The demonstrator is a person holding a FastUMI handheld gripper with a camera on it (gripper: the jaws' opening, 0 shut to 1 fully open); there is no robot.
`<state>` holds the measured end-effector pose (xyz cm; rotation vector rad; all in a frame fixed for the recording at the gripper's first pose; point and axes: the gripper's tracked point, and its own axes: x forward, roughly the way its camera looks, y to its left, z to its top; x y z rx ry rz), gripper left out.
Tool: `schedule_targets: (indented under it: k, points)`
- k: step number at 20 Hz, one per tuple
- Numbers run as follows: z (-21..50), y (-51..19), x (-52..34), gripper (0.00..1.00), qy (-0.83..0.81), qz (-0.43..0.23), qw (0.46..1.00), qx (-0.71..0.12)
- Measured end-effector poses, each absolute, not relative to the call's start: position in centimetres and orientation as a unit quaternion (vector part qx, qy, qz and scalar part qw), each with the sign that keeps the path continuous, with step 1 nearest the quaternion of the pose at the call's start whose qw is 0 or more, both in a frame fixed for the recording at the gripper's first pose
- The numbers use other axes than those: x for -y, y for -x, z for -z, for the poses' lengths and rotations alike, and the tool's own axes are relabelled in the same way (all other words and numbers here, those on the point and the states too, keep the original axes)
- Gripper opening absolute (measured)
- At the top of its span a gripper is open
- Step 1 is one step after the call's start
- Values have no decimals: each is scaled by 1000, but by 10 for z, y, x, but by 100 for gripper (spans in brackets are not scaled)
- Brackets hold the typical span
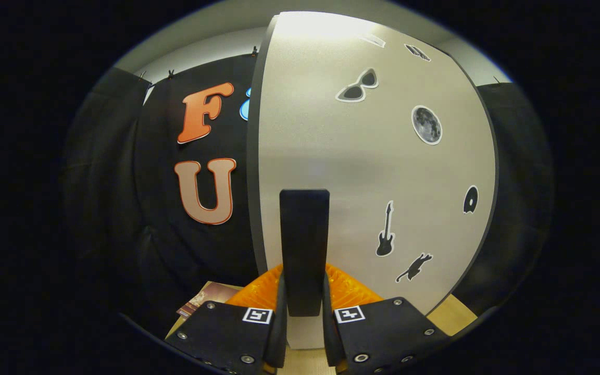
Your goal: Open the shoe cabinet door, grab the shoes and put them into the shoe cabinet, then close the shoe cabinet door.
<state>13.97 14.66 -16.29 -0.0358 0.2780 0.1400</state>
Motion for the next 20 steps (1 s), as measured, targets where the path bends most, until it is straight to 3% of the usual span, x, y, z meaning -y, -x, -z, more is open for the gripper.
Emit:
schedule_targets:
  k: [9, 15, 20]
  points:
    - [152, -63, -100, 29, -6, -120, 983, -136]
    - [147, -38, -66, 29, -8, -89, 988, -128]
    - [142, -22, -26, 25, 4, -26, 992, -121]
